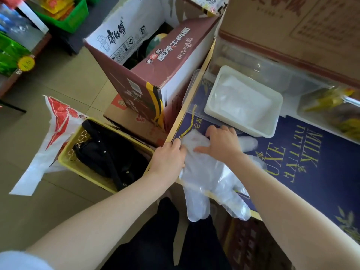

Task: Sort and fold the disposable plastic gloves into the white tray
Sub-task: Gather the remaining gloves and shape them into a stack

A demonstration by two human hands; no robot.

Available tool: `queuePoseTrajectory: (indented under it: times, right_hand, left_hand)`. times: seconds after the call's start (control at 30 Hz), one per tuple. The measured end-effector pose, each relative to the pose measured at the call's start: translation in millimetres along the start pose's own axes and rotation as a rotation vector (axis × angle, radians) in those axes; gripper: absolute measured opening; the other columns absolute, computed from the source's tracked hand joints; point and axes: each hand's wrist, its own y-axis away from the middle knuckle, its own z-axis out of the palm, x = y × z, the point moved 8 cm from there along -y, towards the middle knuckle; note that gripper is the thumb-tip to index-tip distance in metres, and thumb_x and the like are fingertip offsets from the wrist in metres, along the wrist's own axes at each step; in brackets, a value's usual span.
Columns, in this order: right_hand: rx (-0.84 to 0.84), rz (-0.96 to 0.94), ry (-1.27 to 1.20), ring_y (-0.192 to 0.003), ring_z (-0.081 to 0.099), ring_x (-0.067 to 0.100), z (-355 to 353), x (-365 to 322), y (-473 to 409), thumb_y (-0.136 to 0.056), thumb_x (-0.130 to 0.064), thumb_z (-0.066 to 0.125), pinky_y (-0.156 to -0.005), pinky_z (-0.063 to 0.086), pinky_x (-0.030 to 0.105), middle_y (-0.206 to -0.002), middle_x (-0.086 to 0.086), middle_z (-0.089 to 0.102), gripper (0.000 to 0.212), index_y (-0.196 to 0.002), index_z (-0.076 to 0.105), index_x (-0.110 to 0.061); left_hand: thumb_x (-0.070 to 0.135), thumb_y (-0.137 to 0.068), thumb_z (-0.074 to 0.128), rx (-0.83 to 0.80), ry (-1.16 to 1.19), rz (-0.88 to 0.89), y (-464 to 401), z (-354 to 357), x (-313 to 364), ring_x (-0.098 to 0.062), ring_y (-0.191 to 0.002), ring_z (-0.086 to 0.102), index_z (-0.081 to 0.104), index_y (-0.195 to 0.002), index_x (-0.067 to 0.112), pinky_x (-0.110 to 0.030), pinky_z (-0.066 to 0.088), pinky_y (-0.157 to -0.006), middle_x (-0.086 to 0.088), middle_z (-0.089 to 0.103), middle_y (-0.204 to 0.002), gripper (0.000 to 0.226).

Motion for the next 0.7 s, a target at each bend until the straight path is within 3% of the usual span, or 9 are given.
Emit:
queuePoseTrajectory:
  times: [0.07, 0.13, 0.2, 0.3, 0.37, 0.43, 0.5, 0.6, 0.7]
  right_hand:
    - [-0.076, -0.024, -0.025, -0.109, 0.049, 0.027, 3.6, -0.9, 2.3, -0.073, -0.067, 0.060, -0.087, 0.036, 0.034, -0.108, 0.005, 0.060, 0.062, -0.104, 0.054, -0.014]
    - [-0.131, -0.067, -0.068, -0.111, 0.047, 0.026, 6.1, -5.5, 5.7, -0.075, -0.060, 0.064, -0.083, 0.039, 0.035, -0.112, 0.006, 0.053, 0.056, -0.105, 0.057, -0.013]
    - [-0.142, -0.070, -0.112, -0.107, 0.049, 0.027, 3.8, -7.2, 9.1, -0.076, -0.052, 0.067, -0.073, 0.038, 0.033, -0.110, 0.005, 0.049, 0.046, -0.100, 0.051, -0.016]
    - [-0.186, -0.010, -0.142, -0.099, 0.056, 0.031, -0.8, -1.3, 10.5, -0.077, -0.045, 0.069, -0.067, 0.037, 0.033, -0.102, 0.006, 0.056, 0.047, -0.104, 0.043, -0.015]
    - [-0.215, -0.018, -0.121, -0.103, 0.056, 0.030, -4.7, 1.7, 13.1, -0.079, -0.044, 0.067, -0.073, 0.036, 0.034, -0.109, 0.006, 0.060, 0.047, -0.112, 0.050, -0.014]
    - [-0.225, -0.090, -0.080, -0.105, 0.054, 0.024, -10.3, -1.0, 15.9, -0.083, -0.043, 0.062, -0.082, 0.032, 0.034, -0.108, 0.000, 0.062, 0.035, -0.106, 0.058, -0.017]
    - [-0.206, -0.124, -0.193, -0.092, 0.052, 0.022, -18.0, 2.1, 24.1, -0.083, -0.037, 0.064, -0.078, 0.031, 0.031, -0.087, -0.006, 0.060, 0.017, -0.084, 0.059, -0.021]
    - [-0.140, -0.126, -0.512, -0.067, 0.040, 0.017, -36.9, 14.7, 40.4, -0.080, -0.025, 0.071, -0.059, 0.031, 0.024, -0.061, -0.010, 0.042, 0.038, -0.060, 0.039, -0.025]
    - [-0.054, -0.107, -0.562, -0.057, 0.035, 0.011, -60.9, 32.5, 58.4, -0.080, -0.023, 0.072, -0.054, 0.032, 0.016, -0.059, -0.007, 0.040, 0.031, -0.065, 0.046, -0.016]
  left_hand:
    - [0.028, -0.091, 0.054, -0.009, 0.014, 0.004, 0.9, 3.7, 1.7, -0.025, -0.100, 0.051, 0.047, -0.121, 0.008, -0.030, 0.033, -0.064, -0.008, 0.041, -0.118, 0.037]
    - [0.024, -0.078, 0.071, -0.003, 0.047, 0.009, 2.0, 0.5, 2.0, -0.023, -0.082, 0.058, 0.058, -0.106, 0.007, -0.029, 0.040, -0.054, -0.009, 0.049, -0.105, 0.036]
    - [0.024, -0.069, 0.079, 0.013, 0.052, 0.011, 2.3, -4.0, 1.5, -0.021, -0.074, 0.059, 0.062, -0.099, 0.007, -0.027, 0.044, -0.049, -0.008, 0.052, -0.099, 0.038]
    - [0.024, -0.091, 0.054, 0.010, 0.047, 0.032, -0.5, 4.1, 1.5, -0.022, -0.102, 0.053, 0.045, -0.126, 0.009, -0.028, 0.041, -0.064, -0.008, 0.039, -0.125, 0.039]
    - [0.024, -0.093, 0.050, 0.020, 0.034, 0.034, -1.9, -0.9, 1.6, -0.023, -0.108, 0.049, 0.043, -0.128, 0.009, -0.029, 0.042, -0.069, -0.007, 0.037, -0.128, 0.039]
    - [0.031, -0.091, 0.054, 0.007, 0.081, 0.047, -5.1, -5.5, 1.0, -0.025, -0.114, 0.042, 0.046, -0.127, 0.009, -0.032, 0.042, -0.081, -0.008, 0.036, -0.130, 0.043]
    - [0.040, -0.086, 0.061, 0.037, 0.313, 0.055, -9.6, -16.8, 0.9, -0.026, -0.121, 0.038, 0.042, -0.129, 0.009, -0.035, 0.040, -0.093, -0.008, 0.034, -0.134, 0.056]
    - [0.035, -0.080, 0.070, 0.133, 0.893, -0.026, -19.7, -47.7, -7.9, -0.016, -0.115, 0.045, 0.033, -0.134, 0.007, -0.021, 0.036, -0.089, -0.005, 0.045, -0.126, 0.071]
    - [0.027, -0.085, 0.066, 0.012, 1.090, 0.018, -31.7, -64.0, 5.0, -0.011, -0.098, 0.056, 0.052, -0.118, 0.016, -0.022, 0.038, -0.083, 0.001, 0.062, -0.107, 0.037]
